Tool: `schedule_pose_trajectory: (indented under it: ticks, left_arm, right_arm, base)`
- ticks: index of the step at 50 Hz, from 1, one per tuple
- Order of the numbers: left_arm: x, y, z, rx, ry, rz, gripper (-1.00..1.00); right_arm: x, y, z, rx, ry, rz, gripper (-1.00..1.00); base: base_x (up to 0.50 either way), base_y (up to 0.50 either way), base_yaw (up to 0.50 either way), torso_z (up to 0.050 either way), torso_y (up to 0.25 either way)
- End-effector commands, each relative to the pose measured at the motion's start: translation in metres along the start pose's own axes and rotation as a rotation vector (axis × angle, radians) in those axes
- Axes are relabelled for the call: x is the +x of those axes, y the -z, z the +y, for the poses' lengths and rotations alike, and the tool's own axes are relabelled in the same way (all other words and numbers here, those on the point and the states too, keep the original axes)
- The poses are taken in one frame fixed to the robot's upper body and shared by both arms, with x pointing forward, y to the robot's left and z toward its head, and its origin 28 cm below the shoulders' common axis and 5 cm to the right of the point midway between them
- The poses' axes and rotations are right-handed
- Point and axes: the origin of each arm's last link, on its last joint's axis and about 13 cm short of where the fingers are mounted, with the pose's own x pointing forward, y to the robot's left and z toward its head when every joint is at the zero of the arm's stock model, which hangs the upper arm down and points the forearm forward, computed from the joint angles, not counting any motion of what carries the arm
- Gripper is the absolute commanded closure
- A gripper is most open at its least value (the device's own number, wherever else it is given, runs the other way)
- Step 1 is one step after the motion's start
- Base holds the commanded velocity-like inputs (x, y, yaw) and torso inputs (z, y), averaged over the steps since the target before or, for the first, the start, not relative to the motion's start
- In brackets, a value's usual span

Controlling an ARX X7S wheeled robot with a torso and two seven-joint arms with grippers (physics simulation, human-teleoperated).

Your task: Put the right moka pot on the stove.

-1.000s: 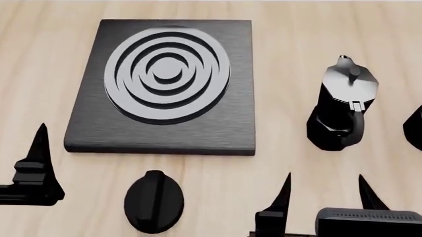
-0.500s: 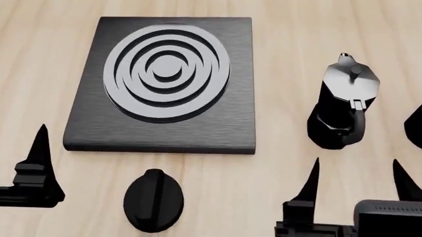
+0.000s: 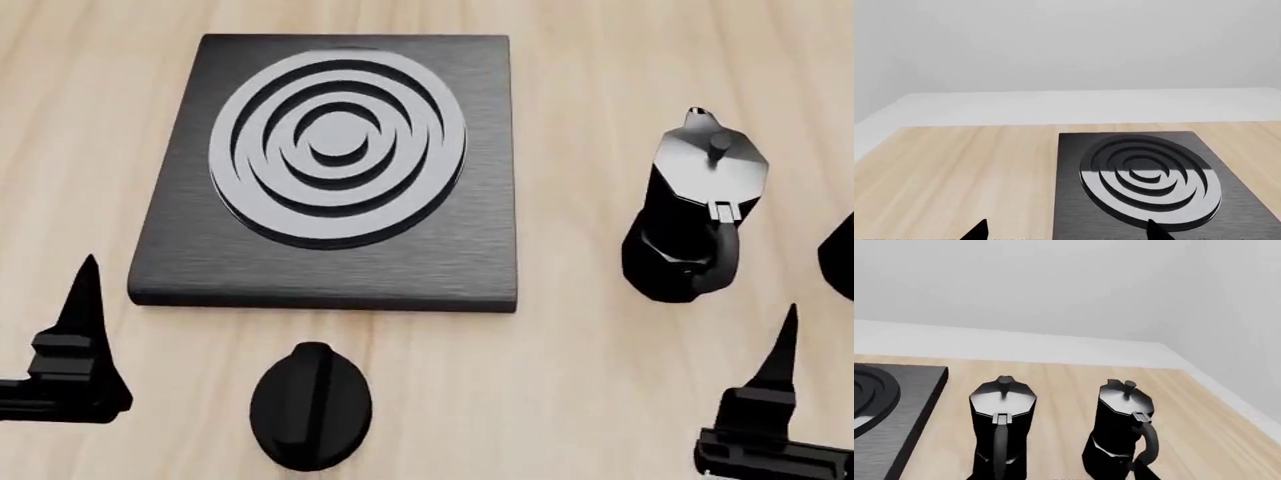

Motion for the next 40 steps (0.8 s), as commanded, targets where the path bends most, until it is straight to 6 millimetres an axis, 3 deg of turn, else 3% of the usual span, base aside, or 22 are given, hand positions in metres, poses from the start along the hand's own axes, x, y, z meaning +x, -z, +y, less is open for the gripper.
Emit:
schedule_pose_trajectory:
  ticks: [1,15,40]
  left_arm:
    - [0.0,-0.001,0.0,0.0,-0.003,0.004,-1.0]
    - [-0.001,-0.001,0.0,-0.001,0.001,0.005,-1.0]
    - [0.0,-0.001,-0.001,0.002,0.014,0.012,-1.0]
  right_arm:
    - [0.0,-0.002,-0.02,0.012,0.046,0.009,-1.0]
    - [0.006,-0.008,-0.041,-0.002,0.07,0.029,-1.0]
    - [0.029,0.012,-0.064,0.036,0.095,0.098,-1.0]
  base:
    - [0.0,0.0,0.0,0.0,0.0]
    - [0.0,0.0,0.0,0.0,0.0]
    - [0.0,0.0,0.0,0.0,0.0]
